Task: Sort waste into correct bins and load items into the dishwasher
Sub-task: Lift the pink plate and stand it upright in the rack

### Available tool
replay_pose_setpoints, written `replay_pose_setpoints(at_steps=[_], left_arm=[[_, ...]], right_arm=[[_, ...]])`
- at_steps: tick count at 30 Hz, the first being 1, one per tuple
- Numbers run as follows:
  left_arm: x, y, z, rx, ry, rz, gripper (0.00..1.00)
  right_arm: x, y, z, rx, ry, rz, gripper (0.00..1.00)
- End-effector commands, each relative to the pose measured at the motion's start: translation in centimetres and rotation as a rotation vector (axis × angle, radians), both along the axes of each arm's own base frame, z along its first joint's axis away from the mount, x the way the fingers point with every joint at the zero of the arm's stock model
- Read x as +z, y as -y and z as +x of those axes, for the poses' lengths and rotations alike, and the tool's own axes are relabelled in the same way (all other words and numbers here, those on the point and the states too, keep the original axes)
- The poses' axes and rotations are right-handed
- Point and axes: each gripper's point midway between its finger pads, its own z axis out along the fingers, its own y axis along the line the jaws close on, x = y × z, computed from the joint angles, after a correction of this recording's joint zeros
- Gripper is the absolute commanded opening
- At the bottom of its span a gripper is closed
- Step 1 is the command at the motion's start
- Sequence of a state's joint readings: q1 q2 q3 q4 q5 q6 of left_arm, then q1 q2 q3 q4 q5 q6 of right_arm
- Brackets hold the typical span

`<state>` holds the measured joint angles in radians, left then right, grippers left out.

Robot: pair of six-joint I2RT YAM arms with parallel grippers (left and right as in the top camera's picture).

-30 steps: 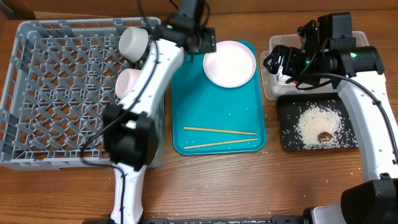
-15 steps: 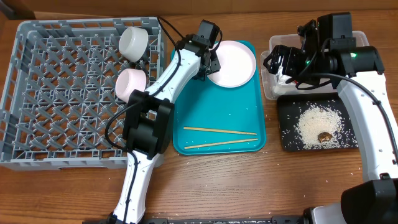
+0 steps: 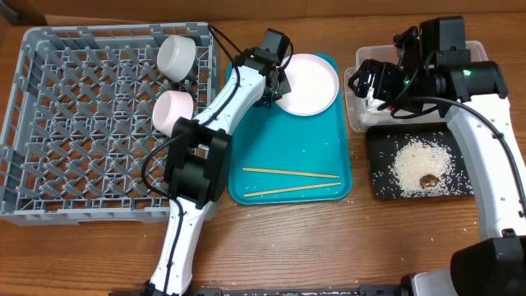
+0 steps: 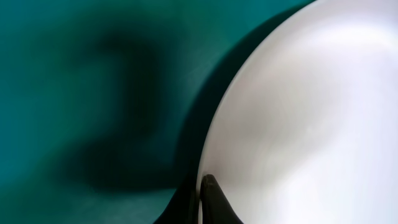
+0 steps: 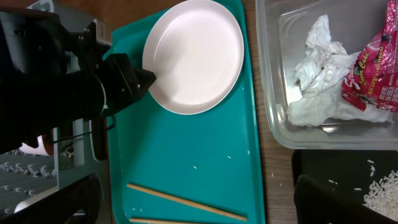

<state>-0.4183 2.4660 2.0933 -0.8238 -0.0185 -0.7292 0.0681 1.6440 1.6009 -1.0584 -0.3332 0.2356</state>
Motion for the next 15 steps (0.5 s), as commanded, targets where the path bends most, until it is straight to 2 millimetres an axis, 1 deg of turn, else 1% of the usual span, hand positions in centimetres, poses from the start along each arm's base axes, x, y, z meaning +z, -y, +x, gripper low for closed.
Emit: replay_pose_setpoints(at_steps=[1,4,7,9,13,15], left_arm=[[2.3,-1.5,0.8,-0.077,0.055,0.095,0.04],[6.3,-2.8,1.4,-0.162,0.123,0.178,0.04],[11.3,-4.3,1.5,-0.260,0.195,0.296,0.04],[15.1,-5.8,1.3,-0.276,0.246,0.388,0.04],[21.7,-8.7,0.5,-0.284,0.346,0.549,0.04],[25.1,-10.4,-0.1,-0.274,0.391,0.648,0.04]], right_arm=[[0.6,-0.1,0.2,0.001,0.020,-0.001,1.00],[0.6,-0.1,0.2,0.001,0.020,-0.001,1.00],[0.6,-0.1,0.2,0.001,0.020,-0.001,1.00],[0.6,-0.1,0.2,0.001,0.020,-0.001,1.00],[0.6,-0.1,0.2,0.001,0.020,-0.001,1.00],[0.6,-0.1,0.2,0.001,0.020,-0.001,1.00]])
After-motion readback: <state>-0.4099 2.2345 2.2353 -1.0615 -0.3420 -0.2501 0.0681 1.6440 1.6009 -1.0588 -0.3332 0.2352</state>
